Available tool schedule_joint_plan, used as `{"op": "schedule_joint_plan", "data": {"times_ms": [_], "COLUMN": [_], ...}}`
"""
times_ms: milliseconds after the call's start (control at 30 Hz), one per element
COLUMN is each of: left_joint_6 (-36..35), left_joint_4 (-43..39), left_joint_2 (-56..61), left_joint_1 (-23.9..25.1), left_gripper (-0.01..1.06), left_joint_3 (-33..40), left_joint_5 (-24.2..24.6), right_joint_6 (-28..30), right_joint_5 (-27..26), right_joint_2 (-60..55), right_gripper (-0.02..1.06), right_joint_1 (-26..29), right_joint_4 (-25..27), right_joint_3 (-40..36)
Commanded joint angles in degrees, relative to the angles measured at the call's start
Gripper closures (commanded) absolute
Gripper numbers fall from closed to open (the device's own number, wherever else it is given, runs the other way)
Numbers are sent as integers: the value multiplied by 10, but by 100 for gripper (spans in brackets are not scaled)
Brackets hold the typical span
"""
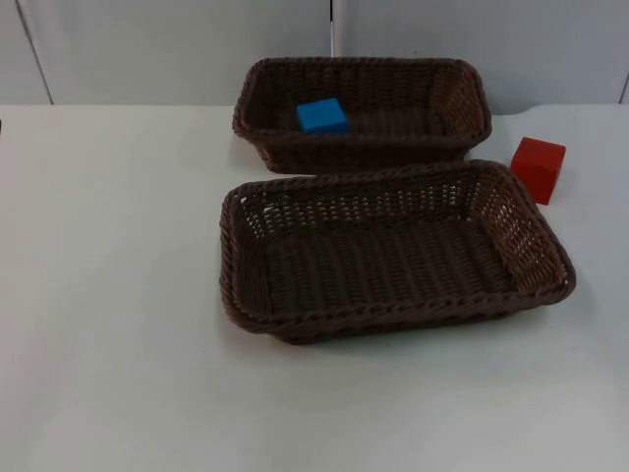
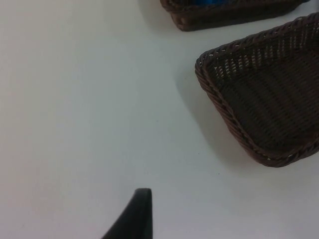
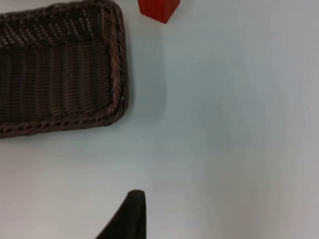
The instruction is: Pick up one cube with the left hand and place it into the upper basket. Pick up one cube with the right hand and place it into the lower basket.
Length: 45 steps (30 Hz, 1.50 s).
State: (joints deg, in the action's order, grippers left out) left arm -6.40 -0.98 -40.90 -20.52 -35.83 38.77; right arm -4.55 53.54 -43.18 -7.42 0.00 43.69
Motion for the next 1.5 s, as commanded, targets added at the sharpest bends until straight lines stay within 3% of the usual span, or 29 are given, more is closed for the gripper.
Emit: {"op": "schedule_joint_plan", "data": {"times_ms": [0,300,467,867,1167,1467], "left_joint_6": [-6,-6,-6,-6,-6,-6], "left_joint_4": [6,6,6,6,10,3], "left_joint_2": [3,3,3,3,3,3], "left_joint_1": [0,0,0,0,0,0], "left_gripper": [3,3,3,3,3,3], "left_joint_3": [1,1,1,1,1,1], "left_joint_5": [-5,-5,-5,-5,-10,-18], "right_joint_6": [12,45,102,125,208,303], "right_joint_5": [-10,-13,-36,-51,-83,-84], "right_joint_2": [-36,-179,-275,-466,-581,-732], "right_gripper": [-1,-1,-1,-1,-1,-1], "right_joint_1": [3,3,3,3,3,3], "right_joint_4": [0,5,3,-16,-16,-8], "right_joint_3": [21,94,139,235,317,458]}}
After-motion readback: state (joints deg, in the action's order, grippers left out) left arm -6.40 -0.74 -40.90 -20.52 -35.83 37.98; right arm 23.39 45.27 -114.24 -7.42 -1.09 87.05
